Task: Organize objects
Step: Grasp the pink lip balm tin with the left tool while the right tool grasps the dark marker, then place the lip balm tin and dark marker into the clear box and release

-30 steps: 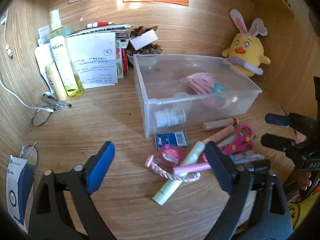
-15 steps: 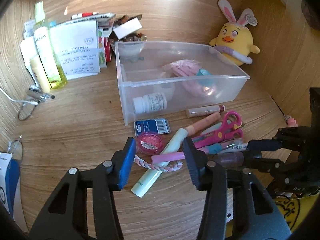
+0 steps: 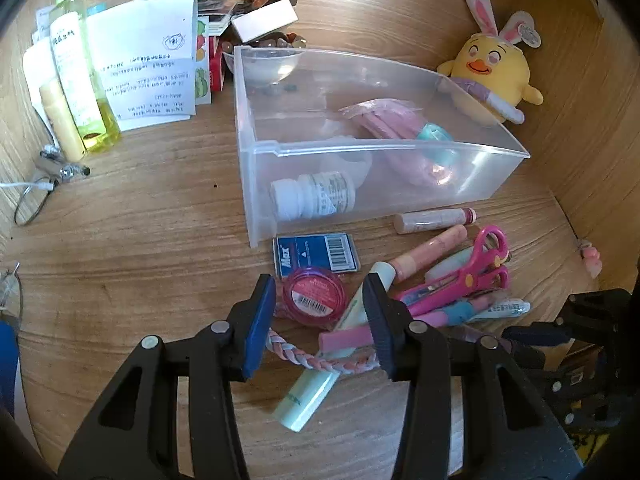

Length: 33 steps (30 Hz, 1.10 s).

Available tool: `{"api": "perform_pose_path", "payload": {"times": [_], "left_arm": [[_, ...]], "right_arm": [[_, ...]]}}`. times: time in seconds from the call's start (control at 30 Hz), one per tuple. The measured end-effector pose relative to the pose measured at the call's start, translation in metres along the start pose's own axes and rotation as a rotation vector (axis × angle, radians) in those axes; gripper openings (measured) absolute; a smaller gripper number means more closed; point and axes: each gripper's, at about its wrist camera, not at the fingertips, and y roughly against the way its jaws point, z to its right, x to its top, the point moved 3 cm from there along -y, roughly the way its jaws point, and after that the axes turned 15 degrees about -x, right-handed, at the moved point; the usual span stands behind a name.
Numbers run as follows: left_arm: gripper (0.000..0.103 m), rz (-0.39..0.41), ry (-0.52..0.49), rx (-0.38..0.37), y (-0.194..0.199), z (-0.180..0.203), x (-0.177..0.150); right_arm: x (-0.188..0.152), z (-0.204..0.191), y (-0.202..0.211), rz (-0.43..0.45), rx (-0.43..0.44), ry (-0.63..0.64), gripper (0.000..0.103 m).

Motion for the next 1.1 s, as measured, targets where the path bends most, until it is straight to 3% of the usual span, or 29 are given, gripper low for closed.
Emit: {"api": "perform_pose_path", "payload": {"times": [0.5,0.7,0.77,1.1], "left_arm": [[0.045,-0.019,0.014,0.017,-0.003,-0.014,0.000],[0.043,-0.021,-0.014,0.021,-0.009,-0.008,0.000],[0.035,-0.024,-0.020,0.021,-0.011,-0.008,0.000],[0.034,0.035,-0.016,0.019,0.006,-0.006,0.005]], "right_arm": [[0.003,0.011,0.015,0.061,0.047,-0.062,0.024],[0.010,0.023,0.031,0.113,0.026,-0.095,0.024],[0.013,0.028,0.033,0.124,0.014,-0.106,0.024],[0.035,0.058,0.044,0.198,-0.043,-0.178,0.024]]}}
